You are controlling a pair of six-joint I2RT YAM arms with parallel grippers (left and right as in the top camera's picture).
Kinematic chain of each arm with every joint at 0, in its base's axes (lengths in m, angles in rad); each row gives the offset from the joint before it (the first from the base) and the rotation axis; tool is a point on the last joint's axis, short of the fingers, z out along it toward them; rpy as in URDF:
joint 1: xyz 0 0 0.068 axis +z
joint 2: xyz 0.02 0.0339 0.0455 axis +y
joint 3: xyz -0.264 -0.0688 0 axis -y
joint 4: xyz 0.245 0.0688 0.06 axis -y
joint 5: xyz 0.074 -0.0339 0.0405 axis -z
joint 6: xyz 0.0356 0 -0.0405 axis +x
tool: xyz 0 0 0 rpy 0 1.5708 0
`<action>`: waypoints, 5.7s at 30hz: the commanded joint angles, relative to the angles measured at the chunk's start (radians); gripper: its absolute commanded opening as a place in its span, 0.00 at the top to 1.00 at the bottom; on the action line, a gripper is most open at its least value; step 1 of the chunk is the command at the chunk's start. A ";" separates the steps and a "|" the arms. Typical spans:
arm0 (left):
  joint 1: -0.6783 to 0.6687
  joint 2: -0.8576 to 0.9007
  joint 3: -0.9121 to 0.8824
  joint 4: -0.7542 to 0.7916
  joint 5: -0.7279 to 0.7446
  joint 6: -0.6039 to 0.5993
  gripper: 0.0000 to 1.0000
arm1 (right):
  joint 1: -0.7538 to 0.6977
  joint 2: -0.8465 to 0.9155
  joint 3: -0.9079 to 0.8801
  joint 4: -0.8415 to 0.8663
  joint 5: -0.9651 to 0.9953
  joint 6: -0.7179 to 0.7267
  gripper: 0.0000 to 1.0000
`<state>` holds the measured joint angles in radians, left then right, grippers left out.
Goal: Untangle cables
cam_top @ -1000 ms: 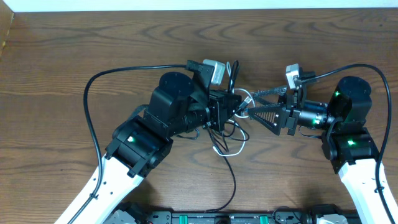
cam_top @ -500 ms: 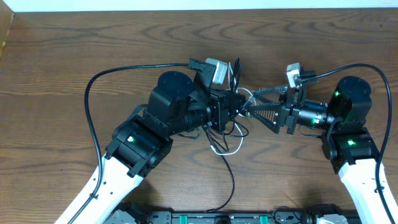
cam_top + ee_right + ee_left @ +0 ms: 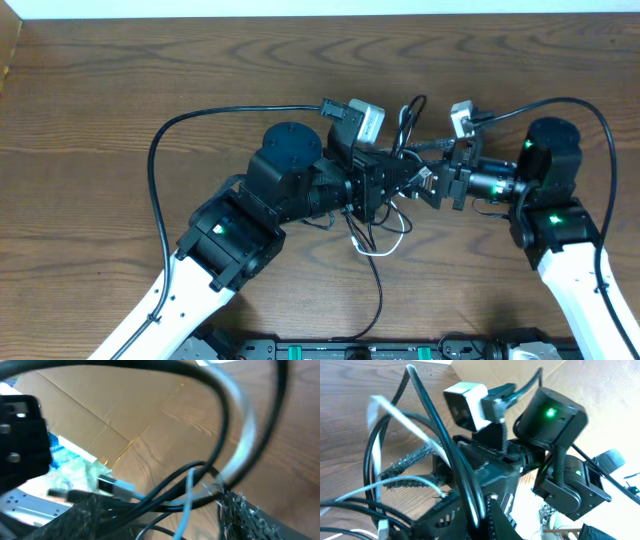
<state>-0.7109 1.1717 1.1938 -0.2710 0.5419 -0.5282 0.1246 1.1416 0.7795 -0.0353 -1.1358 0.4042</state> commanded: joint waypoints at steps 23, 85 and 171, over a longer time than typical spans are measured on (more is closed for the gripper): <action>0.078 -0.003 0.021 -0.031 -0.016 0.016 0.93 | 0.006 0.017 0.010 0.075 -0.158 0.003 0.31; 0.045 0.030 0.021 -0.090 -0.105 0.040 0.93 | -0.064 -0.060 0.010 0.152 -0.227 0.138 0.25; 0.008 -0.007 0.021 0.191 0.147 -0.117 0.93 | -0.014 -0.011 0.010 -0.209 0.091 -0.182 0.19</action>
<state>-0.7071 1.2022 1.1934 -0.1074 0.6514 -0.6331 0.1139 1.1255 0.7845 -0.2268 -1.0836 0.2806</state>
